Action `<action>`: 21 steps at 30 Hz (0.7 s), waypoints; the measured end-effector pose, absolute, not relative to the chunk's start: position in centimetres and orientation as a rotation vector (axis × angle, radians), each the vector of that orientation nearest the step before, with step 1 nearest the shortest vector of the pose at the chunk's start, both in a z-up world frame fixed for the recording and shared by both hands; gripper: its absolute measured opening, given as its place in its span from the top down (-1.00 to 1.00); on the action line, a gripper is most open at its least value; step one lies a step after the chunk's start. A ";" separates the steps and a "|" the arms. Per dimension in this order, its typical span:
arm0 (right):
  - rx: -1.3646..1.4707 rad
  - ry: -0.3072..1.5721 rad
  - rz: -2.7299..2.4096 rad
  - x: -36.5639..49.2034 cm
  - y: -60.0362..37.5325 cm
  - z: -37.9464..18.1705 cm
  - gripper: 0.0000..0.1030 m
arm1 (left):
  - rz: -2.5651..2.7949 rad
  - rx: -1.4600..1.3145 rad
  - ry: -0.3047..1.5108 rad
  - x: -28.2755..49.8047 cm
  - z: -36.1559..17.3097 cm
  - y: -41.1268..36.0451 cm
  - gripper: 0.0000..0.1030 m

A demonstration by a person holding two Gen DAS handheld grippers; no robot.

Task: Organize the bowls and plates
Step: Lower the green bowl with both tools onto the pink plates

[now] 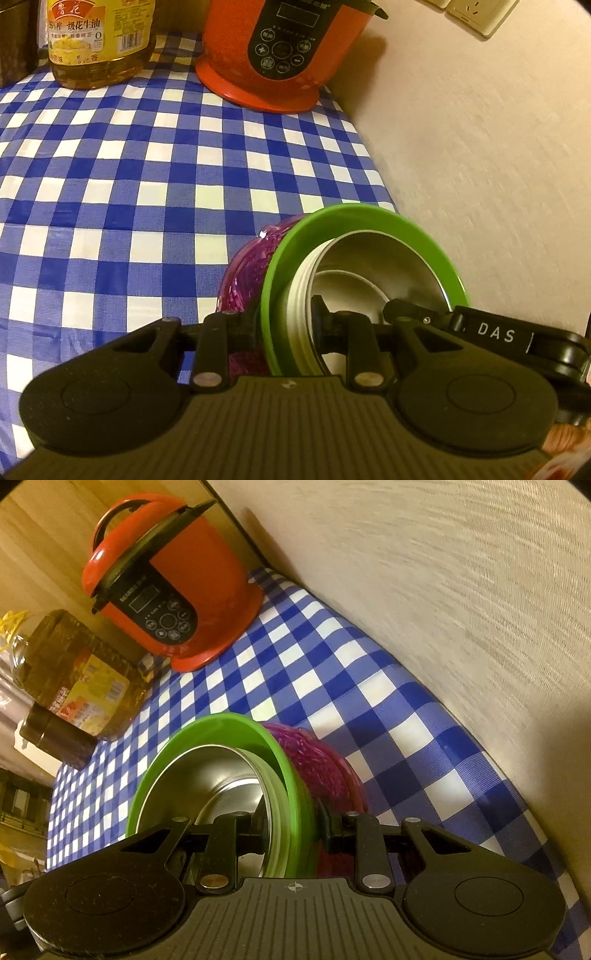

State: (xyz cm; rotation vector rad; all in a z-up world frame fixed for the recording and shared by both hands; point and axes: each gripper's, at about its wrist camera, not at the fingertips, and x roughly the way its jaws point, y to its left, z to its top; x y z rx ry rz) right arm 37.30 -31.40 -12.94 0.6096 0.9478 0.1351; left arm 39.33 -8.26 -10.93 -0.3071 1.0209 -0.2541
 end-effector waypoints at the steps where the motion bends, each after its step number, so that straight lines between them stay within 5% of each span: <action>1: 0.614 0.944 0.134 37.3 -31.4 -13.0 0.49 | -0.255 -0.303 1.016 39.3 -10.9 -8.3 0.54; 21: 0.626 0.922 0.145 36.8 -31.7 -13.1 0.44 | -0.253 -0.294 1.017 39.2 -10.9 -8.3 0.53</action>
